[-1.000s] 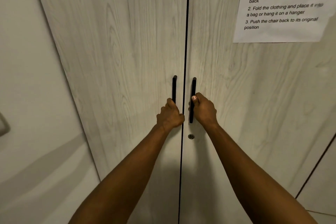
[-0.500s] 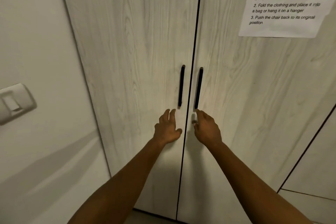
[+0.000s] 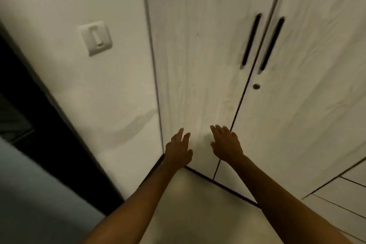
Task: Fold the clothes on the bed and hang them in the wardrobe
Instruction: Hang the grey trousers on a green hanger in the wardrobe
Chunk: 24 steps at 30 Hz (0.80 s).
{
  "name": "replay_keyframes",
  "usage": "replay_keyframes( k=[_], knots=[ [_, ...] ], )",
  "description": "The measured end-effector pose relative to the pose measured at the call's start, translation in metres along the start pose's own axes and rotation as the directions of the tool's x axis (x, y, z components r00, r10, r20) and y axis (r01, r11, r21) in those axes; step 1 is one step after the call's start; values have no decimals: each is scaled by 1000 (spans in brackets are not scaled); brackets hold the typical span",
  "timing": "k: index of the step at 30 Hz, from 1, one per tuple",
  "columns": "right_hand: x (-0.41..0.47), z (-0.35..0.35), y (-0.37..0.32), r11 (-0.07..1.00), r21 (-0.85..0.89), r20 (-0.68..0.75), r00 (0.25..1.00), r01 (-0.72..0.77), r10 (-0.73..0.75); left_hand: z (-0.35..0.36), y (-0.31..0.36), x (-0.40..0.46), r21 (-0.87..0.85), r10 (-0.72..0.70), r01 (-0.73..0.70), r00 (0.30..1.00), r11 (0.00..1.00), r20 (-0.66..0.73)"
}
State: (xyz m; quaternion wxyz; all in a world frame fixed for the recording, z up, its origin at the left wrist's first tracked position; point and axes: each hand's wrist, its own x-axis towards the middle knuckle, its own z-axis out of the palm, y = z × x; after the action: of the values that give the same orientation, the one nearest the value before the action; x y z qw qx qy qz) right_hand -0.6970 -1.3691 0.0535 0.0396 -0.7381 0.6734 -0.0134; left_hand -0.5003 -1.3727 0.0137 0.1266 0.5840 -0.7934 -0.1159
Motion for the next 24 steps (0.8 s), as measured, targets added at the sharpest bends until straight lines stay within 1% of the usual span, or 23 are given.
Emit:
replay_keyframes(
  k=[2, 3, 7, 9, 12, 13, 14, 15, 17, 18, 19, 20, 22, 23, 24],
  knots=[
    [-7, 17, -14, 997, 4, 49, 996, 75, -75, 9, -15, -34, -4, -125, 125, 991, 992, 48],
    [-15, 26, -25, 991, 6, 90, 987, 133, -133, 15, -22, -58, -15, -209, 210, 977, 978, 52],
    [-42, 57, -66, 944, 27, 168, 929, 330, -329, 26, -39, -135, -56, -419, 422, 906, 905, 56],
    [-60, 71, -94, 888, 19, 181, 872, 460, -455, 27, -44, -179, -57, -531, 534, 846, 844, 55],
    [-88, 85, -146, 774, 10, 223, 753, 633, -619, 26, -54, -250, -82, -675, 675, 737, 733, 38],
    [-102, 88, -171, 718, 13, 240, 695, 696, -678, 26, -59, -282, -99, -732, 730, 681, 676, 26],
    [-111, 91, -187, 679, 11, 248, 656, 734, -713, 25, -60, -302, -115, -766, 763, 643, 636, 26],
    [-129, 93, -216, 614, 8, 267, 590, 789, -762, 23, -64, -337, -141, -815, 808, 579, 572, 8],
    [-158, 96, -256, 525, 16, 289, 499, 851, -817, 23, -68, -387, -171, -880, 866, 476, 470, -9],
    [-182, 98, -283, 460, 30, 302, 430, 888, -851, 22, -70, -423, -190, -917, 898, 399, 397, -29],
    [-199, 101, -301, 411, 39, 306, 381, 911, -872, 22, -69, -448, -210, -940, 918, 339, 338, -33],
    [-225, 104, -326, 351, 54, 311, 318, 935, -895, 21, -67, -482, -242, -964, 934, 260, 264, -49],
    [-268, 108, -362, 279, 92, 305, 239, 956, -922, 22, -62, -534, -291, -989, 945, 139, 146, -45],
    [-302, 112, -385, 216, 119, 307, 171, 969, -936, 24, -55, -571, -318, -997, 946, 54, 66, -49],
    [-325, 116, -399, 170, 134, 308, 122, 976, -944, 25, -49, -595, -333, -999, 943, -4, 9, -38]
  ],
)
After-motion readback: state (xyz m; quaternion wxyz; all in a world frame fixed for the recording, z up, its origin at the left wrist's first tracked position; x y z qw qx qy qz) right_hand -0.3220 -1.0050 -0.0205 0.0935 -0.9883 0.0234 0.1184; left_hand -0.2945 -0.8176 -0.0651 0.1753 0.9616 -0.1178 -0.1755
